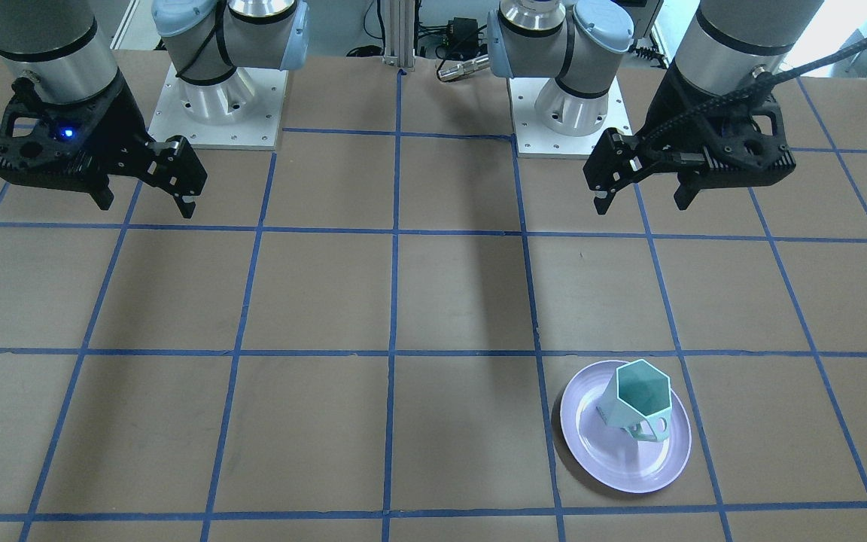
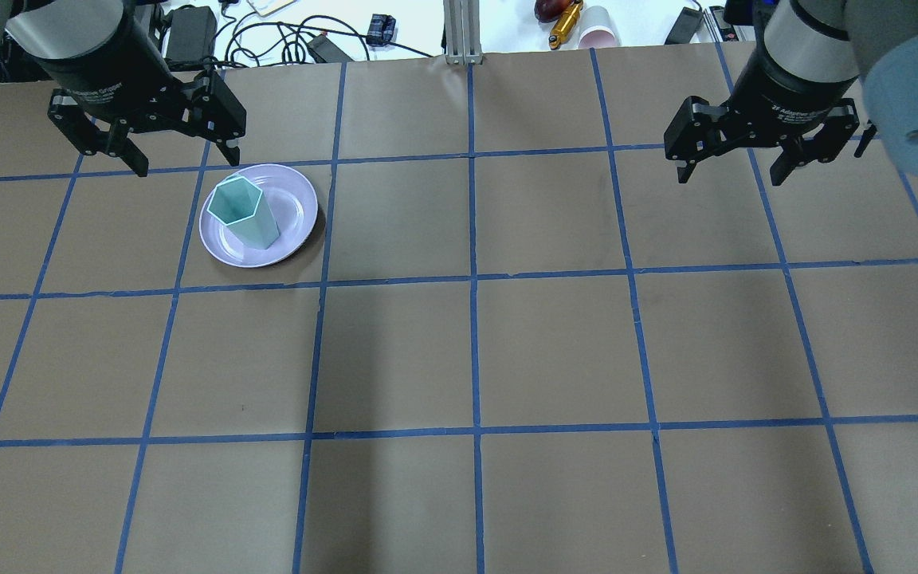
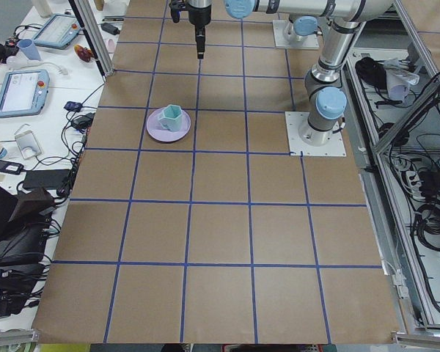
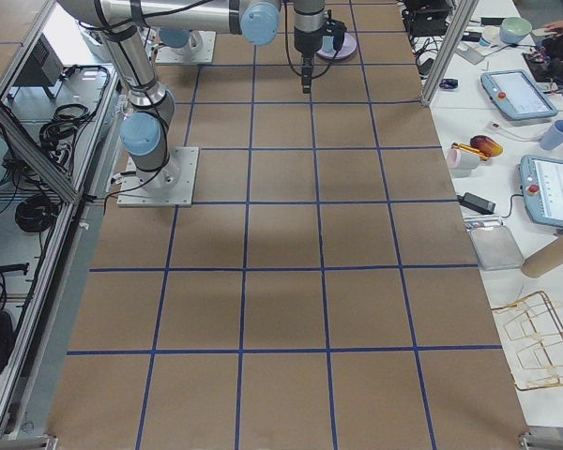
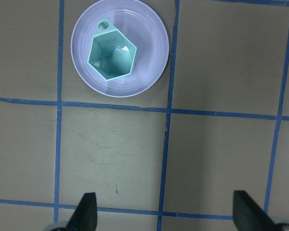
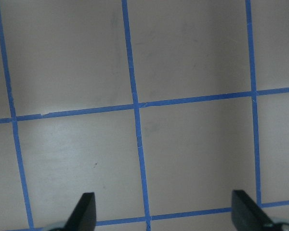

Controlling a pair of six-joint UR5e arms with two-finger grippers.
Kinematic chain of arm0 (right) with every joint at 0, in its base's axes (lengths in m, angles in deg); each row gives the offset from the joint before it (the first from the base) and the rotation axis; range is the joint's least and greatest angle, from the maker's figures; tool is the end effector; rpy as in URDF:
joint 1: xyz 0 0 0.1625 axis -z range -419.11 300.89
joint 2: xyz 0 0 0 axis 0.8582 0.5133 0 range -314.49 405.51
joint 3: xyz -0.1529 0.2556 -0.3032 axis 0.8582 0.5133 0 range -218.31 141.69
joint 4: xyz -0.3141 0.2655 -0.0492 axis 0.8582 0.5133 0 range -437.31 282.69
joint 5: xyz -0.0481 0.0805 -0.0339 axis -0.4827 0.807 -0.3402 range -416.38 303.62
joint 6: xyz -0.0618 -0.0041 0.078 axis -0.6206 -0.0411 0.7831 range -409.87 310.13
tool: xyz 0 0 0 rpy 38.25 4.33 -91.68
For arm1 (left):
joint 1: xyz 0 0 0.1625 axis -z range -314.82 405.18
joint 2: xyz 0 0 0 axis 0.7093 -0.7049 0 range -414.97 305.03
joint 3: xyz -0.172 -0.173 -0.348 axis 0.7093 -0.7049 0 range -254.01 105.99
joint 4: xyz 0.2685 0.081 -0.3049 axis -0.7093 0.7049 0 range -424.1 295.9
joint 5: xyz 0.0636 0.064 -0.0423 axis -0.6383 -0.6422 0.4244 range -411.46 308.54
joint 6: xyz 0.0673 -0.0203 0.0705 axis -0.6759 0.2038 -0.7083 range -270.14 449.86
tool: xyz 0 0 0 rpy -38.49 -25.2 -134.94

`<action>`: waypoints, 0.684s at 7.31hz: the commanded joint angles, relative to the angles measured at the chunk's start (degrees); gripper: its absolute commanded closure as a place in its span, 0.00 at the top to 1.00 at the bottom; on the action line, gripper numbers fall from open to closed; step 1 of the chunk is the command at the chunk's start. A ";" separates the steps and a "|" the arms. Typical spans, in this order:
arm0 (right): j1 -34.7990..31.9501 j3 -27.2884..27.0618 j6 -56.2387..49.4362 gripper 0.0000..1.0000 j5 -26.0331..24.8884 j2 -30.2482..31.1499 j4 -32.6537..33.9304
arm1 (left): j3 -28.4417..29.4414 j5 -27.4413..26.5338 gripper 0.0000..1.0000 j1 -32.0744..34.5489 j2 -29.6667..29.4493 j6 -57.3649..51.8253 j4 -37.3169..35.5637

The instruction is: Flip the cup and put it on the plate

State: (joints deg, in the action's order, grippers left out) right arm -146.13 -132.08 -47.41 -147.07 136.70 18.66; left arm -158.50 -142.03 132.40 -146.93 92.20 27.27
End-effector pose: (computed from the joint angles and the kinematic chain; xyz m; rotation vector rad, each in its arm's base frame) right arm 0.1064 -0.4946 0.4762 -0.1491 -3.1244 0.0925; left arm -0.1074 -0.5152 0.5158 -0.1399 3.1277 -0.0596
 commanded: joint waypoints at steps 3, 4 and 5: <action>0.00 0.00 0.00 1.00 -0.02 0.04 0.00 | 0.55 0.13 1.00 -0.04 -0.33 -0.14 0.39; 0.00 0.00 0.00 1.00 -0.02 0.04 0.00 | 0.56 0.13 1.00 -0.04 -0.42 -0.14 0.30; 0.00 0.00 0.00 1.00 -0.02 0.04 0.00 | 0.38 0.04 1.00 -0.04 -0.42 -0.49 0.04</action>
State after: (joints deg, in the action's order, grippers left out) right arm -146.13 -132.08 -47.41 -147.08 136.74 18.66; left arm -157.99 -141.91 132.36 -147.31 91.99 27.54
